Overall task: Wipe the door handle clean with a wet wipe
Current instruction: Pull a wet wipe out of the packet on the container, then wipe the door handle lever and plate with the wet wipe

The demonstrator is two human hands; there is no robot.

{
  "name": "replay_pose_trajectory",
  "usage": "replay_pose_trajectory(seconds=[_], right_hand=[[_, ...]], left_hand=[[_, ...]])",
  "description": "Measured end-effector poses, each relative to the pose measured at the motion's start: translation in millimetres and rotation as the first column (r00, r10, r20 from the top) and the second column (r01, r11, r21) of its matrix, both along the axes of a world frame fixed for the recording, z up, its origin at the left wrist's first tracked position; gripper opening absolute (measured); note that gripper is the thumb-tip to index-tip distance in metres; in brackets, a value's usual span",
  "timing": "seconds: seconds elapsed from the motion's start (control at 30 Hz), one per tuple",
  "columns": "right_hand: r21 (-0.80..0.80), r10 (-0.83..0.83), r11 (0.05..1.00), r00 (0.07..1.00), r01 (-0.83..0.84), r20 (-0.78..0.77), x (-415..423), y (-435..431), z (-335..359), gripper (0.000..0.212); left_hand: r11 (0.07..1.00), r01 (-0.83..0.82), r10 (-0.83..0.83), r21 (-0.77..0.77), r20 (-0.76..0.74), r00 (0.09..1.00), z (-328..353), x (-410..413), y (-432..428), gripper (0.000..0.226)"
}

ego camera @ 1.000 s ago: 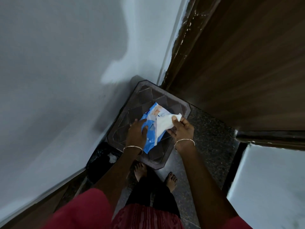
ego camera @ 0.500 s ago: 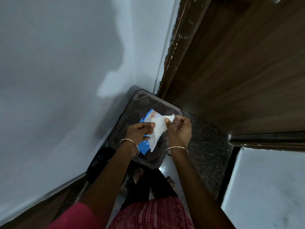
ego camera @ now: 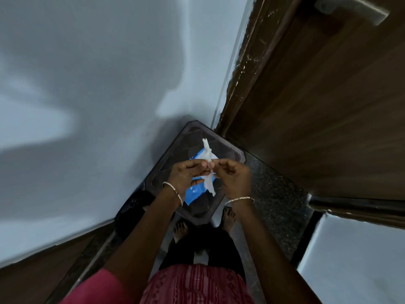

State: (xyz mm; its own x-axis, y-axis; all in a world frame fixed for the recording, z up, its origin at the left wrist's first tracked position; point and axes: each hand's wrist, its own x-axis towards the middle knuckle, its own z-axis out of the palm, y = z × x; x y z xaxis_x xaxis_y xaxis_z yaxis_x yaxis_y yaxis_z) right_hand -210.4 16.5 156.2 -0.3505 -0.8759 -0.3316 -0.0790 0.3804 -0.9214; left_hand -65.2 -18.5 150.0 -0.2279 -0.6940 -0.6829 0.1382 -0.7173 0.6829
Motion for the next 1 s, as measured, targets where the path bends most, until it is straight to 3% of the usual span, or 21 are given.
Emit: replay_pose_trajectory(seconds=[0.2, 0.33, 0.47, 0.63, 0.7, 0.8, 0.83, 0.9, 0.97, 1.0], right_hand=[[0.056, 0.121, 0.991, 0.993, -0.121, -0.004, -26, -16, -13, 0.007], [0.15, -0.025, 0.989, 0.996, 0.012, 0.09, -54, -21, -21, 0.026], [0.186, -0.102, 0.979, 0.988, 0.079, 0.118, -91, -27, -25, 0.026], [0.206, -0.203, 0.966, 0.951, 0.156, 0.233, -130, -33, -27, 0.006], [0.232, -0.259, 0.952, 0.928, 0.199, 0.266, -143, -35, -29, 0.011], [0.315, -0.347, 0.92, 0.857, 0.233, 0.382, -153, -38, -26, 0.016], [0.345, -0.373, 0.91, 0.821, 0.232, 0.431, -154, -37, -22, 0.017], [0.382, -0.401, 0.899, 0.754, 0.215, 0.52, -158, -38, -14, 0.015], [0.398, -0.399, 0.902, 0.685, 0.171, 0.61, -162, -38, -4, 0.024], [0.398, -0.39, 0.906, 0.652, 0.145, 0.651, -164, -39, 4, 0.024]], left_hand=[[0.983, -0.163, 0.156, 0.079, 0.082, 0.984, -11, -21, 3, 0.012], [0.925, -0.321, 0.283, 0.204, 0.197, 0.939, -38, -24, 1, 0.019], [0.859, -0.397, 0.306, 0.323, 0.297, 0.905, -74, -24, 3, 0.015], [0.761, -0.497, 0.382, 0.417, 0.332, 0.863, -107, -23, 9, 0.039], [0.751, -0.527, 0.392, 0.397, 0.374, 0.841, -116, -20, 11, 0.039], [0.82, -0.462, 0.267, 0.339, 0.488, 0.831, -124, -19, 21, 0.037], [0.854, -0.425, 0.191, 0.3, 0.579, 0.793, -121, -22, 26, 0.036], [0.929, -0.325, 0.057, 0.178, 0.798, 0.6, -110, -34, 31, 0.034], [0.969, -0.246, 0.108, 0.007, 0.888, 0.448, -86, -52, 27, 0.031], [0.974, -0.21, 0.17, -0.081, 0.876, 0.451, -75, -64, 22, 0.028]])
